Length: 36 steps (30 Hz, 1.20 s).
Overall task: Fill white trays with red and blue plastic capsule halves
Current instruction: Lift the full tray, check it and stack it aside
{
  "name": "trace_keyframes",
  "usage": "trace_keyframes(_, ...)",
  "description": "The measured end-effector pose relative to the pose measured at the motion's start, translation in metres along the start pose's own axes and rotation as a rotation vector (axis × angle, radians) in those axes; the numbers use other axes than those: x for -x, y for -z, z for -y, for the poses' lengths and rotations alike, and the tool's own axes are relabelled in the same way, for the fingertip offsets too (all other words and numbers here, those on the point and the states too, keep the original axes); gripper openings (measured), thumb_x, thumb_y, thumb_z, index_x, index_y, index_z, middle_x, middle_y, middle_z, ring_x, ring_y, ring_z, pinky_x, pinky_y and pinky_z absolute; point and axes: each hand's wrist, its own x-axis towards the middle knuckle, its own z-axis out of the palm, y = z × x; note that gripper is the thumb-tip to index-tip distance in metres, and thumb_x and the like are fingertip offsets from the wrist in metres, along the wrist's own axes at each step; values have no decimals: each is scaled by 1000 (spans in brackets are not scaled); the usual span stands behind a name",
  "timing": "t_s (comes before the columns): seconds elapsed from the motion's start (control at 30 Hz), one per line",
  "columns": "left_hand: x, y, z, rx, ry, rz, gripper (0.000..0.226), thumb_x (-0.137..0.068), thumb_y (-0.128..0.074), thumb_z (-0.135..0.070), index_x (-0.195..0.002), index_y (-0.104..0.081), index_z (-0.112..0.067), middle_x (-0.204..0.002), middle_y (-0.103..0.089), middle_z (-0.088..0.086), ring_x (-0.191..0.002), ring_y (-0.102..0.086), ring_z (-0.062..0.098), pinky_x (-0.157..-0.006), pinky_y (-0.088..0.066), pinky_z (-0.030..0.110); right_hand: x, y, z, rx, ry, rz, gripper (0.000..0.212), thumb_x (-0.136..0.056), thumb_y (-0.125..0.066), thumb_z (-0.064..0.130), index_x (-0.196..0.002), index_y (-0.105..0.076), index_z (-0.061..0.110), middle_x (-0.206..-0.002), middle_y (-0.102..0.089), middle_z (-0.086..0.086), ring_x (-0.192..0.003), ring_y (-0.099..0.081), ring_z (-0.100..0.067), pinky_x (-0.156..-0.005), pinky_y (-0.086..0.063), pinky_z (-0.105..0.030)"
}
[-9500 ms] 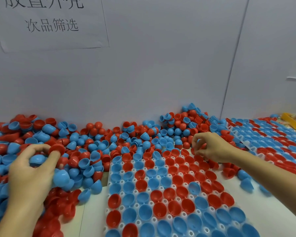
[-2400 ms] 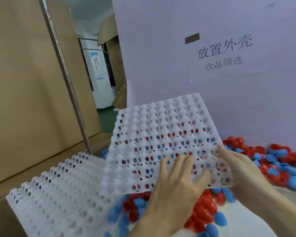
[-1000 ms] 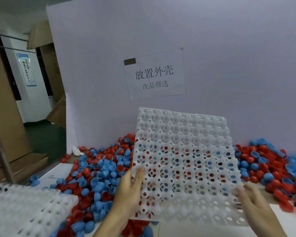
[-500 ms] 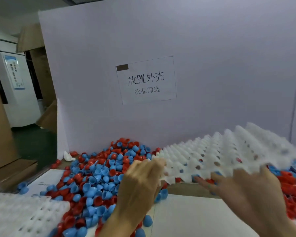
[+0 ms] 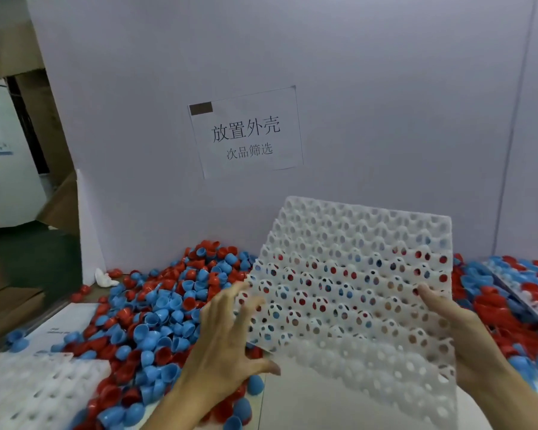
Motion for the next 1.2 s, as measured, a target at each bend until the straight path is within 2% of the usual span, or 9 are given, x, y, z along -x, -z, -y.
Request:
trace_keyframes(0.07,1,6,-1,387,369,64,107,-49,-67,-92,-140,-22,-57,-159,-14,-17,-142,-20,5,-113,-26,37,5,-2,3,-63,23,-19,29,-92,-59,28,-114,-71,14,-104,-75,-12,-87,-74,-33,-63,-62,-43)
trace_keyframes(0.13,-4,8,-2,790,664,-44,104,-59,-51,-98,-145,-37,-43,-156,-38,-10,-139,-43,12,-113,-36,41,4,3,0,-133,27,16,19,-87,-60,28,-94,-76,19,-92,-78,-5,-74,-76,-24,-48,-58,-32)
trace_keyframes(0.2,-12,12,-3,1242,912,-51,84,-79,-47,-85,-137,-56,-26,-134,-66,3,-118,-66,25,-100,-53,49,5,1,-1,-130,11,23,27,-86,-61,31,-106,-73,18,-101,-77,-7,-83,-76,-26,-52,-60,-33)
trace_keyframes(0.33,-16,20,-3,1605,990,-1,60,-93,-49,-59,-129,-68,-14,-125,-70,16,-113,-68,37,-85,-61,50,-1,2,-5,-147,-31,49,44,-86,-60,34,-125,-64,15,-120,-71,-13,-102,-71,-34,-64,-62,-40)
trace_keyframes(0.43,-15,22,-1,1683,919,10,49,-93,-55,-50,-122,-73,-16,-128,-68,18,-113,-68,38,-74,-62,46,-2,1,-3,-140,-35,64,46,-85,-59,35,-127,-62,17,-118,-72,-11,-101,-72,-33,-64,-62,-40)
trace_keyframes(0.5,-14,22,1,1697,885,28,43,-91,-59,-46,-117,-76,-16,-127,-68,18,-111,-69,37,-72,-62,42,3,-3,2,-80,-15,41,37,-81,-60,35,-115,-65,21,-97,-78,-1,-80,-76,-21,-49,-59,-32)
trace_keyframes(0.7,-12,20,4,1708,853,30,40,-93,-61,-36,-123,-72,-13,-131,-66,20,-117,-65,39,-79,-61,44,7,-10,10,-21,31,-20,12,-90,-53,30,-99,-62,28,-66,-74,14,-52,-69,-2,-35,-49,-18)
trace_keyframes(1.03,-5,10,11,1572,817,46,57,-94,-59,-41,-140,-54,-8,-135,-64,17,-124,-62,37,-103,-50,57,-9,1,10,14,-17,113,33,-88,-60,28,-121,-60,22,-110,-75,-7,-93,-74,-31,-61,-61,-40)
trace_keyframes(1.2,2,7,5,1398,720,-6,53,-90,-64,-59,-127,-67,-23,-132,-67,11,-123,-63,33,-108,-44,56,-15,-7,4,610,148,-214,66,-91,-65,34,-150,-39,19,-145,-51,-13,-121,-58,-27,-99,-50,-52)
